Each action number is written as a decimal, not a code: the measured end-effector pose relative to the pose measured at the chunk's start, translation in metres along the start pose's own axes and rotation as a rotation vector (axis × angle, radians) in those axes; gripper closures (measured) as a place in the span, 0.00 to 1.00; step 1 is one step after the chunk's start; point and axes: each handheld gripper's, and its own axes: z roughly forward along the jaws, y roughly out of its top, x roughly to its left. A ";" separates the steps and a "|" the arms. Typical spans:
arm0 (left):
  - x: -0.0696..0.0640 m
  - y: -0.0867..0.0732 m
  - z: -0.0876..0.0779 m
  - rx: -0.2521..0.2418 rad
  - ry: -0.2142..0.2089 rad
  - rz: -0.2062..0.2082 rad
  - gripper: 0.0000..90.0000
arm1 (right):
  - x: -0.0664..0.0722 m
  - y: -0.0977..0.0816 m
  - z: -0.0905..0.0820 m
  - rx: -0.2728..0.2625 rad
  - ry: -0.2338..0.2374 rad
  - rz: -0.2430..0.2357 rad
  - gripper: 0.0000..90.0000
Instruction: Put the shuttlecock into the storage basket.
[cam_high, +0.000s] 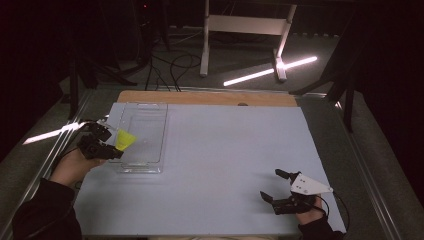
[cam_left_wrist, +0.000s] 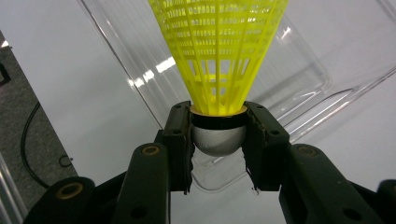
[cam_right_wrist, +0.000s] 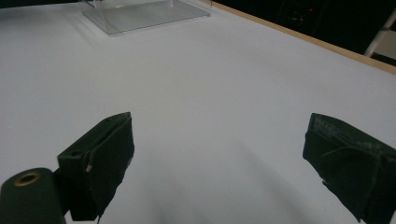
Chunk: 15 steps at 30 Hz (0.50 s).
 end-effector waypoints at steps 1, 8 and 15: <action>0.001 0.000 0.001 0.006 0.001 0.000 0.73 | 0.000 0.000 0.000 0.000 0.001 -0.004 0.10; 0.002 0.004 0.007 0.034 -0.005 0.002 0.73 | -0.001 0.000 0.000 0.000 0.003 -0.005 0.10; 0.001 0.010 0.014 0.088 0.001 0.024 0.73 | 0.000 0.000 0.000 0.001 0.004 -0.003 0.10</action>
